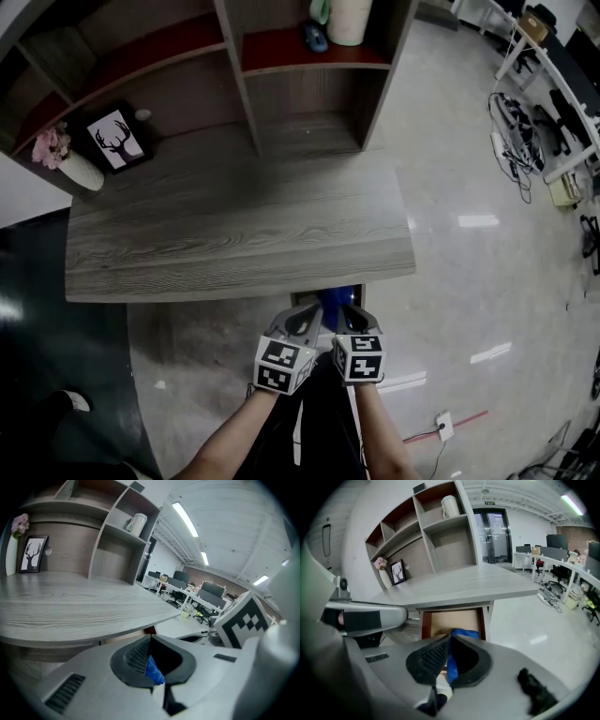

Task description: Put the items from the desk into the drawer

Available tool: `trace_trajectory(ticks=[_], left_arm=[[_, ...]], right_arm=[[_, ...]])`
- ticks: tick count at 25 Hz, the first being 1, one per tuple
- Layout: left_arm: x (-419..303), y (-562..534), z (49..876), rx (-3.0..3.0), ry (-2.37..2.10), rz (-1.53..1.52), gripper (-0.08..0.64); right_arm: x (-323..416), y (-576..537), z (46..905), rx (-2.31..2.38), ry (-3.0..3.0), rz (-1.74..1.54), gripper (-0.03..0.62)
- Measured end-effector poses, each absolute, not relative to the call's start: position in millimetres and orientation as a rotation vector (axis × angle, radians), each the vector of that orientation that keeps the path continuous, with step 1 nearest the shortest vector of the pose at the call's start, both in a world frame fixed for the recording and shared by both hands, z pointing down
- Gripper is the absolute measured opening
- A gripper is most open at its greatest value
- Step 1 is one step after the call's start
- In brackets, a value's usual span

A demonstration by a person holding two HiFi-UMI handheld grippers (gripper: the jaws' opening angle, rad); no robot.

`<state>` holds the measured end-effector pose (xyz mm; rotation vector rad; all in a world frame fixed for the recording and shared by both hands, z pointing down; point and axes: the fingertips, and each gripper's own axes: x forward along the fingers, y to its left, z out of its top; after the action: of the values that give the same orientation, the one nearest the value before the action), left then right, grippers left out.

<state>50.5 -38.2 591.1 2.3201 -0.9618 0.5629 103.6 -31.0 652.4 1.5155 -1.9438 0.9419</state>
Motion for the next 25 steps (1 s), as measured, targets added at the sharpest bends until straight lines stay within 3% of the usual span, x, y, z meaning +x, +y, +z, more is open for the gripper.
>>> trace_trajectory(ticks=[25], left_arm=[[47, -37, 499, 2.378, -1.004, 0.456, 0.011]], right_arm=[[82, -48, 533, 1.596, -2.114, 0.809, 0.012]])
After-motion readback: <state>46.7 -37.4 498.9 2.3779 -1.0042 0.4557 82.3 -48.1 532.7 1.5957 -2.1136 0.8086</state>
